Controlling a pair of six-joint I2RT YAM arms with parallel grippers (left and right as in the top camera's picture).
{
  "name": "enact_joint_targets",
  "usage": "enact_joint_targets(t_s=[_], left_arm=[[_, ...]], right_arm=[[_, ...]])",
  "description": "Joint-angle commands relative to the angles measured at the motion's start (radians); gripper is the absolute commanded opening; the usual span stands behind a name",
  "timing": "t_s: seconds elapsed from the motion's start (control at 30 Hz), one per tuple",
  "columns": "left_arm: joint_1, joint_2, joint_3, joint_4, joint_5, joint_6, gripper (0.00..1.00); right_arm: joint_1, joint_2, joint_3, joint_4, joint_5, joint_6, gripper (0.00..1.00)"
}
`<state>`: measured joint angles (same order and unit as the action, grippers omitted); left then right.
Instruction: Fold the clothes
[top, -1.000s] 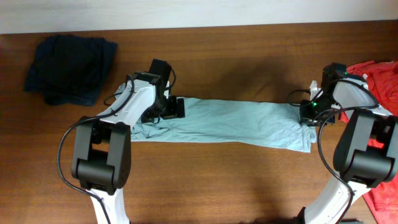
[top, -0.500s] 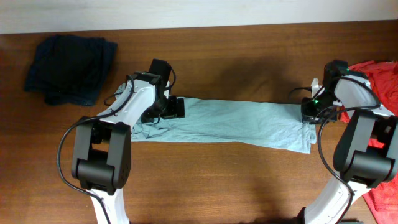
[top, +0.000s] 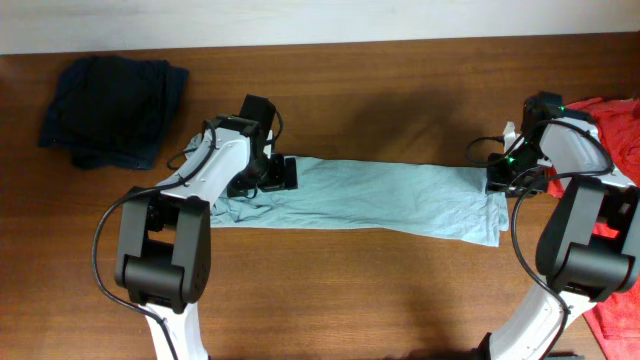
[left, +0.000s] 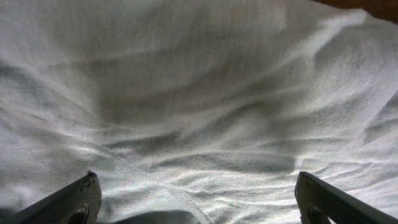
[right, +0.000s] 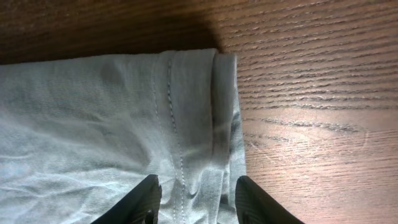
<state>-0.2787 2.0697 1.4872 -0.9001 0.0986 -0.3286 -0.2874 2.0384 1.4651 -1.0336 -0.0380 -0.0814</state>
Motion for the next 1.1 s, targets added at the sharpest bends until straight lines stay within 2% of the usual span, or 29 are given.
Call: enact_joint_targets(t_s=[0.0, 0.3, 0.43, 0.8, 1.07], left_arm=[[-0.003, -0.023, -0.010, -0.001, 0.010, 0.004, 0.99], [-0.003, -0.023, -0.010, -0.001, 0.011, 0.004, 0.99], [-0.003, -0.023, -0.010, -0.001, 0.010, 0.004, 0.99], [-0.003, -0.023, -0.010, -0.001, 0.010, 0.004, 0.99], [-0.003, -0.023, -0.010, -0.001, 0.010, 0.004, 0.99]], right_arm=[[0.004, -0.021, 0.010, 0.010, 0.019, 0.007, 0.44], [0.006, -0.021, -0.052, 0.068, 0.018, 0.008, 0.43], [0.006, -0.021, -0.066, 0.085, 0.011, 0.008, 0.34], [0.006, -0.021, -0.066, 0.089, 0.012, 0.007, 0.28], [0.006, -0.021, -0.065, 0.089, 0.012, 0.007, 0.18]])
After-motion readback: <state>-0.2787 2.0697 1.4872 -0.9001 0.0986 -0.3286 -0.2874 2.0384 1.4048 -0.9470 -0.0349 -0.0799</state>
